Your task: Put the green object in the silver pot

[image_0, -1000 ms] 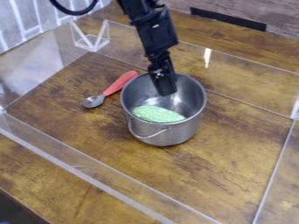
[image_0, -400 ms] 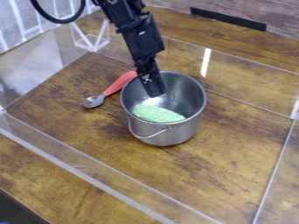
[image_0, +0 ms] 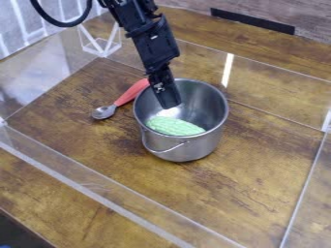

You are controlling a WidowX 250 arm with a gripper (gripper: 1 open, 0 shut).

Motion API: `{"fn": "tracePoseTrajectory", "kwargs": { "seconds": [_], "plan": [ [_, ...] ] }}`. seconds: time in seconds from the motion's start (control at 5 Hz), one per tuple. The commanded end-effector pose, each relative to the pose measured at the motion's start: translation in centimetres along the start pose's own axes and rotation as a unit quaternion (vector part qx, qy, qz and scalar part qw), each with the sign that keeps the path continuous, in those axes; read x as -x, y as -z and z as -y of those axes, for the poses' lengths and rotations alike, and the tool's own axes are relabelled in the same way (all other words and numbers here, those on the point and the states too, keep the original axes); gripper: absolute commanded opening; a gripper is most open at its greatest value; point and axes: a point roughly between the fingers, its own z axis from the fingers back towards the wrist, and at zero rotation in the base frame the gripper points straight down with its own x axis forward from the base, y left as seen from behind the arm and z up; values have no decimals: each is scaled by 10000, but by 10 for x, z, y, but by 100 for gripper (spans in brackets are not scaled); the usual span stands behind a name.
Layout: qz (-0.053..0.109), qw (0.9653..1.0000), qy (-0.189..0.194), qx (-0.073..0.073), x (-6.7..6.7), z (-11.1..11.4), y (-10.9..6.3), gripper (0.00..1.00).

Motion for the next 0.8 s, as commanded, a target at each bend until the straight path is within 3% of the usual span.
{"fn": "tracePoseTrajectory", "kwargs": {
  "seconds": [0.0, 0.2, 0.6],
  "plan": [
    [173, 9995, -110, -243, -3, 6, -26, 0],
    [193, 9991, -287, -227, -1, 11, -29, 0],
    [-116, 9992, 279, 266, -8, 16, -48, 0]
  ]
}}
